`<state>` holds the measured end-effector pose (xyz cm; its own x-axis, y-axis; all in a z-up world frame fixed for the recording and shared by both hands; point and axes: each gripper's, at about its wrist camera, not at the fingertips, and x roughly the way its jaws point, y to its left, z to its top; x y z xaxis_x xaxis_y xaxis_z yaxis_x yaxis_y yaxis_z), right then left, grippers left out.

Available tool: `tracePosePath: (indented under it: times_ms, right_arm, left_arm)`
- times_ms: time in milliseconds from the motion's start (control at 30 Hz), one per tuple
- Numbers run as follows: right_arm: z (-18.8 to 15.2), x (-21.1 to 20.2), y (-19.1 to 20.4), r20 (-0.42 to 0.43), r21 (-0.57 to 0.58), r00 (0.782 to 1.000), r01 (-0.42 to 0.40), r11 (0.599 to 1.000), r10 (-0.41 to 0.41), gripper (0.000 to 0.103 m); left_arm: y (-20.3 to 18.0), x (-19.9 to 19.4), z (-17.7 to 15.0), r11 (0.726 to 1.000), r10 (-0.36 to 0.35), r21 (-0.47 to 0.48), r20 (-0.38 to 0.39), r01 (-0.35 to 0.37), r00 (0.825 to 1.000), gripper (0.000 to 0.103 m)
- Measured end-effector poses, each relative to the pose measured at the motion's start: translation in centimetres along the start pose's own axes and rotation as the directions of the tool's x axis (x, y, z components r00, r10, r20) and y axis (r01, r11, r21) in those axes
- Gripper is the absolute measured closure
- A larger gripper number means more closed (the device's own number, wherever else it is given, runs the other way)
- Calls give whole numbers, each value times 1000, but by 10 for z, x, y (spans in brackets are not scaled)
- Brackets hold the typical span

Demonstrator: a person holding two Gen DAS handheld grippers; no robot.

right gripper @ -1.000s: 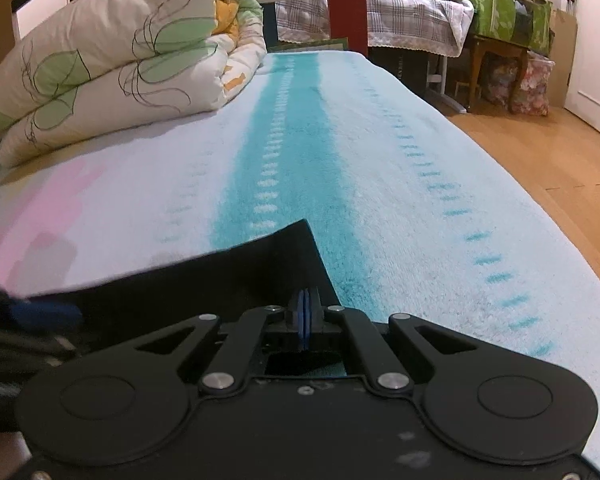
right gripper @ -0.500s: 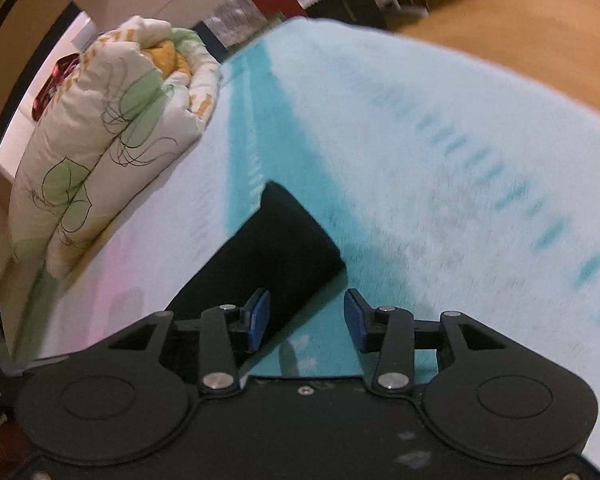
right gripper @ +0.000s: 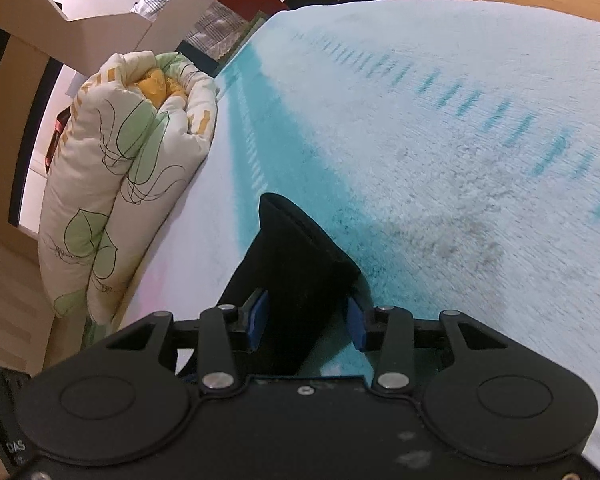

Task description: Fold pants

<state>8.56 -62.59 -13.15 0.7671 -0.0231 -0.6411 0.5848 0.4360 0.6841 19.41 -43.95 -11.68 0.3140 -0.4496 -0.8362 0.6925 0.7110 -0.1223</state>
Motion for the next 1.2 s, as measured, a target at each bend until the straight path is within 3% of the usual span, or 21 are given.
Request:
tracePosePath:
  times_ms: [167,267,333,400,500,533,733,967,1133,1200]
  right_arm:
    - [7,12,2,19,23,999,-28,999,27,60]
    - [8,15,-2,49,48,998,-42,998,40,69]
    - [9,16,-3,51,61,998,-25,998,22,87]
    - [8,14,2,57,31,998,-17,999,16,89]
    - [7,6,19,82,-40,997,-1,999,4,89]
    - [7,4,24,89,-47,996,-5,999,9,89]
    - [11,-6,52,113,-141,994,16,990,0,89]
    - [4,-16,69,130,-206,992,24,978,3,89]
    - [-3,-27,90,141,-294,990,36,955,6,89]
    - [-8,-33,104,150,-343,989,39,939,13,89]
  left_arm:
    - [0,1,-1,1000,-2,6,2,2,1000,52]
    - [1,1,-1,1000,-6,7,5,6,1000,52]
    - [1,1,-2,1000,-5,9,5,5,1000,52]
    - [0,0,-3,1000,-3,12,8,3,1000,52]
    - [1,-3,-2,999,-9,33,22,8,1000,54]
    - [1,-6,-2,999,-4,37,29,3,1000,60]
    - [23,-51,-20,998,52,37,79,-55,995,60]
    - [36,-61,-69,994,92,59,28,-94,995,60]
    - [37,-53,-64,994,90,65,28,-92,996,59]
    - [43,-54,-59,998,65,24,9,-65,998,59]
